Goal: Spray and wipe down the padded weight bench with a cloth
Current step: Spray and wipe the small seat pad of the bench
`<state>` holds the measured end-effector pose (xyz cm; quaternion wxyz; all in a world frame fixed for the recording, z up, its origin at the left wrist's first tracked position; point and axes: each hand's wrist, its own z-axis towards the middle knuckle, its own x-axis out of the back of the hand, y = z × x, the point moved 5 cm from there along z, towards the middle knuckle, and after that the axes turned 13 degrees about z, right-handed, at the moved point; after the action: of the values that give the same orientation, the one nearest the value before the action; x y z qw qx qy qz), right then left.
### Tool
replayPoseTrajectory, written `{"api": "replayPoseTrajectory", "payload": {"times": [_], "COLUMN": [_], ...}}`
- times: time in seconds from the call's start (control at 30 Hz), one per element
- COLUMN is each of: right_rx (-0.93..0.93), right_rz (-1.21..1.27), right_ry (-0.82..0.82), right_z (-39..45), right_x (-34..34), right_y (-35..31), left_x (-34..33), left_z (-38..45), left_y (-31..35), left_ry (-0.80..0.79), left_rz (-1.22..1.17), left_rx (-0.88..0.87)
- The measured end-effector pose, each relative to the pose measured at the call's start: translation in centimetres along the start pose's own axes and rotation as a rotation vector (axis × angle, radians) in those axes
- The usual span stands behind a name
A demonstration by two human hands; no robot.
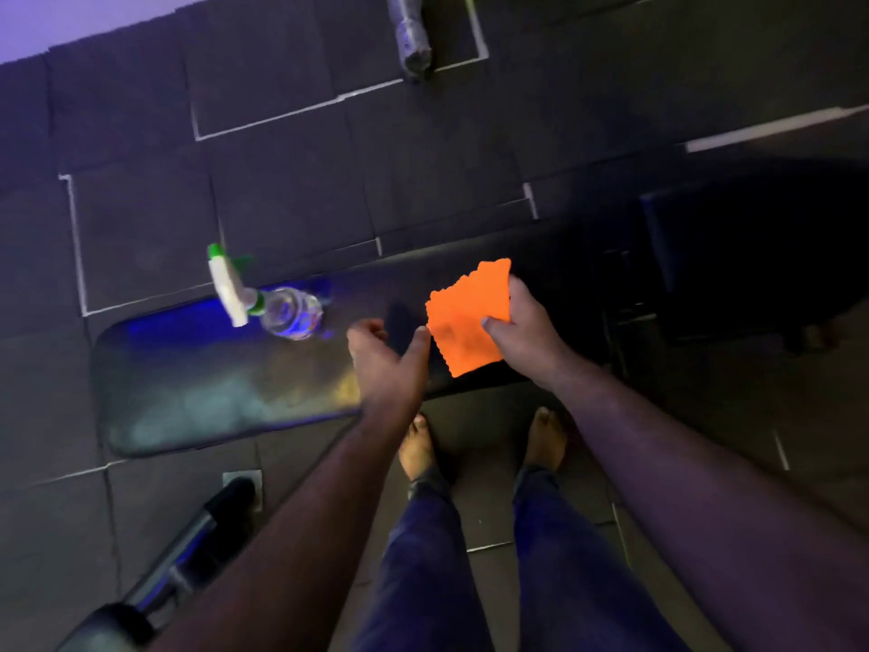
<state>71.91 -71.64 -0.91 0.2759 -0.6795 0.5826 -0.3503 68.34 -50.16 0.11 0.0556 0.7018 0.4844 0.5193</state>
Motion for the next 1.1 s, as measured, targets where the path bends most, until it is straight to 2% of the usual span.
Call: {"api": "replayPoseTrajectory", "payload": {"times": [0.1, 0.2, 0.3, 0.37, 0.43, 0.53, 0.6, 0.73, 0.83, 0.97, 1.1], "right_rx": [0.031, 0.108, 0.315, 0.460, 0.522, 0.363, 0.297, 0.380, 0.337, 0.324, 0.209], "right_rz": [0.064, 0.025, -0.139, -0.237, -0.399, -0.833, -0.909, -0.948, -1.043, -1.016, -0.970], "right_ry": [0.102, 0.294, 0.578, 0.662, 0.624, 0.328, 0.242, 0.418, 0.447, 0.584, 0.720], "right_z": [-1.8, -4.0, -6.4, -6.9, -6.1, -3.5, -2.5, 0.9, 3.5, 3.0, 2.5], "right_x": [7.3, 15.1, 22.5, 25.7, 27.6, 28.0, 28.1, 27.9, 26.7, 27.1, 29.3], "right_y": [0.6, 1.0, 0.8, 0.5, 0.5, 3.9, 7.0, 8.8, 9.7, 11.7, 12.1], "left_x": [-6.1, -11.7, -16.1, -18.4, -20.4, -22.8, -24.2, -26.5, -28.7, -31.8, -32.6], "left_z": [-2.4, -4.3, -6.2, -7.4, -8.2, -8.7, -8.1, -6.4, -5.2, -4.1, -3.1], "left_y": [6.2, 11.9, 16.2, 18.2, 19.5, 19.9, 19.1, 19.1, 20.6, 21.2, 20.2], "left_ry": [-0.157, -0.263, -0.348, -0.411, -0.431, -0.437, -0.441, -0.326, -0.279, -0.326, -0.358], "left_rz": [0.071, 0.144, 0.120, 0.036, 0.013, 0.066, 0.119, 0.332, 0.476, 0.626, 0.622], "left_rx": [-0.246, -0.472, -0.642, -0.696, -0.750, -0.831, -0.832, -0.885, -0.970, -1.135, -1.163]}}
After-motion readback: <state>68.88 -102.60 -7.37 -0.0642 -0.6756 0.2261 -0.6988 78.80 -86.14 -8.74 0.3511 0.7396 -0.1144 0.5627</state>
